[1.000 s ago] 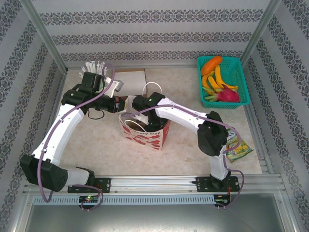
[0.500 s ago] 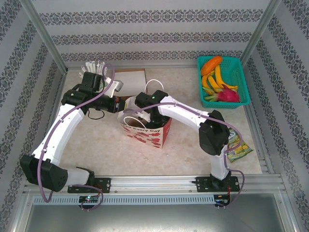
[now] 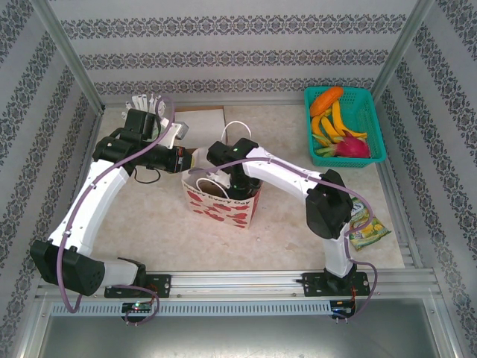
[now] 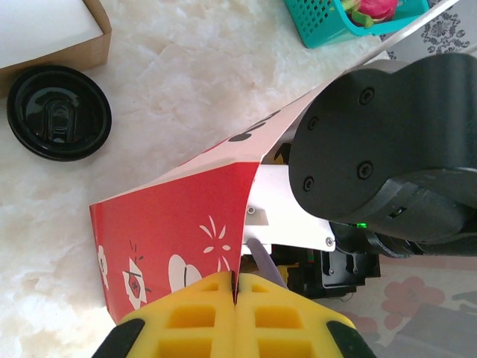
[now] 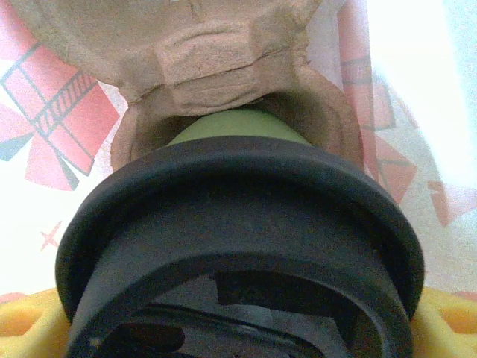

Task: Pack the takeout coffee

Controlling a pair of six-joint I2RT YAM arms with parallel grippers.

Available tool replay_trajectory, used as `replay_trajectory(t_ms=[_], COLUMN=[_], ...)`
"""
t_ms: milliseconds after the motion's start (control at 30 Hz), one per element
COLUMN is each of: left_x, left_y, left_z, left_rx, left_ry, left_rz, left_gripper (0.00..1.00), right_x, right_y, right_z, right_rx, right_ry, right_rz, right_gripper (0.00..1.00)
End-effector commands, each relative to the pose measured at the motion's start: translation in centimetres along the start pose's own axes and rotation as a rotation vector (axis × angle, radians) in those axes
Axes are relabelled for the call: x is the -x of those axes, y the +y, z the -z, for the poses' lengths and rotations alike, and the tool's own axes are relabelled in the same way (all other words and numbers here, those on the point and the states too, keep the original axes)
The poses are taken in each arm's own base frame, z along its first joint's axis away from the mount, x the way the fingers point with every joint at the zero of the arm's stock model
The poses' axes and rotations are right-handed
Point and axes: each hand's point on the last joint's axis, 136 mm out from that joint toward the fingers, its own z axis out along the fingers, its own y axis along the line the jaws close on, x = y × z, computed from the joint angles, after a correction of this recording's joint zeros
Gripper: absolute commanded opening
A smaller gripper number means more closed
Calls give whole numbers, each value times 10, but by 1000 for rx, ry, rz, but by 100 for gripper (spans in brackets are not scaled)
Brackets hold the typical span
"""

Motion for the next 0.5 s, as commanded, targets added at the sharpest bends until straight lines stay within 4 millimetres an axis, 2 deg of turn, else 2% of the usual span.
replay_trajectory(t_ms=[0,267,467], left_x=[7,7,3], left_y=[-3,-2,-1], left_z=[9,10,7], left_rx=[6,16,7], left_ry=[-19,-18,-16], left_rz=[27,25,13], left_gripper=[0,0,0], right_x=[6,4,0], right_y=[12,14,9], right_z=[6,12,3], right_rx=[47,45,21], right_ry=[-28,-25,13], right_rz=[34,69,73], right_gripper=[78,83,84])
